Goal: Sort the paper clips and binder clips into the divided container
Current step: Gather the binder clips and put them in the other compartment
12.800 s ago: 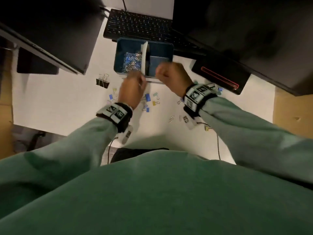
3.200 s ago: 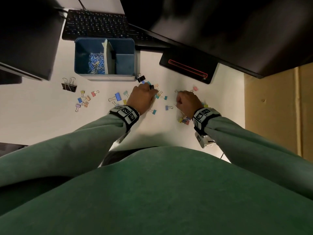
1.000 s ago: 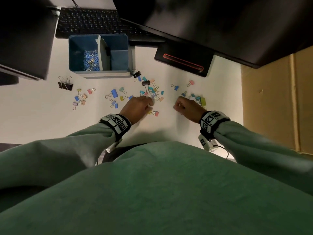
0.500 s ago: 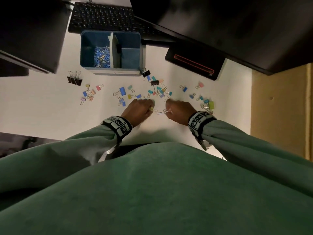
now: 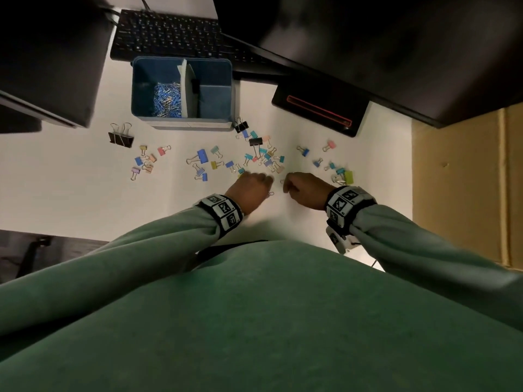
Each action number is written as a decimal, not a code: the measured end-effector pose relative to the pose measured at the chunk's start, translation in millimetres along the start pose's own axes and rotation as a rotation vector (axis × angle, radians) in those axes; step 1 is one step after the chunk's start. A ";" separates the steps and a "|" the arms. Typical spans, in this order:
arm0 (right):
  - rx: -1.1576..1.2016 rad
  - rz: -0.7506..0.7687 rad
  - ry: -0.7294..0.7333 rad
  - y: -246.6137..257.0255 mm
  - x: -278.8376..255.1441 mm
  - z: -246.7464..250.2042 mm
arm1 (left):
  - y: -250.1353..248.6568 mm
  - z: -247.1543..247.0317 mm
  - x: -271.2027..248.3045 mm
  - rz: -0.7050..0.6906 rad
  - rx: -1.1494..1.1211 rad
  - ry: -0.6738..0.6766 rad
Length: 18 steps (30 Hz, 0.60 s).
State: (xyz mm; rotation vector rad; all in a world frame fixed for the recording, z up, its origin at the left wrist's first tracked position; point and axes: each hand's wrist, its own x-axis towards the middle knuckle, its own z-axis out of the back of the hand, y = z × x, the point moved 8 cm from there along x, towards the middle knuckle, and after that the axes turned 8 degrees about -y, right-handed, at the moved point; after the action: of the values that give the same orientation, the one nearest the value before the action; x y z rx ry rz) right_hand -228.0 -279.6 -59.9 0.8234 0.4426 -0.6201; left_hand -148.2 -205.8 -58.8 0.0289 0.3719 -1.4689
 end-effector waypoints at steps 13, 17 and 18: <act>0.512 0.194 -0.234 175.4 83.2 65.2 | 198.0 142.4 -57.9 0.681 -0.494 -0.628; 0.609 0.186 -0.361 242.2 127.2 80.5 | 263.9 156.8 -65.6 0.835 -0.405 -0.604; 0.522 0.185 -0.382 251.3 134.0 80.0 | 268.4 155.0 -65.3 0.845 -0.393 -0.567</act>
State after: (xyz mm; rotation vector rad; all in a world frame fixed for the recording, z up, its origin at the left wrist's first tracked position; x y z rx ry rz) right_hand 47.5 -255.9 45.4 1.1935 -0.1553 -0.7118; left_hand 144.4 -150.6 49.3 -0.4830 0.1384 -0.5102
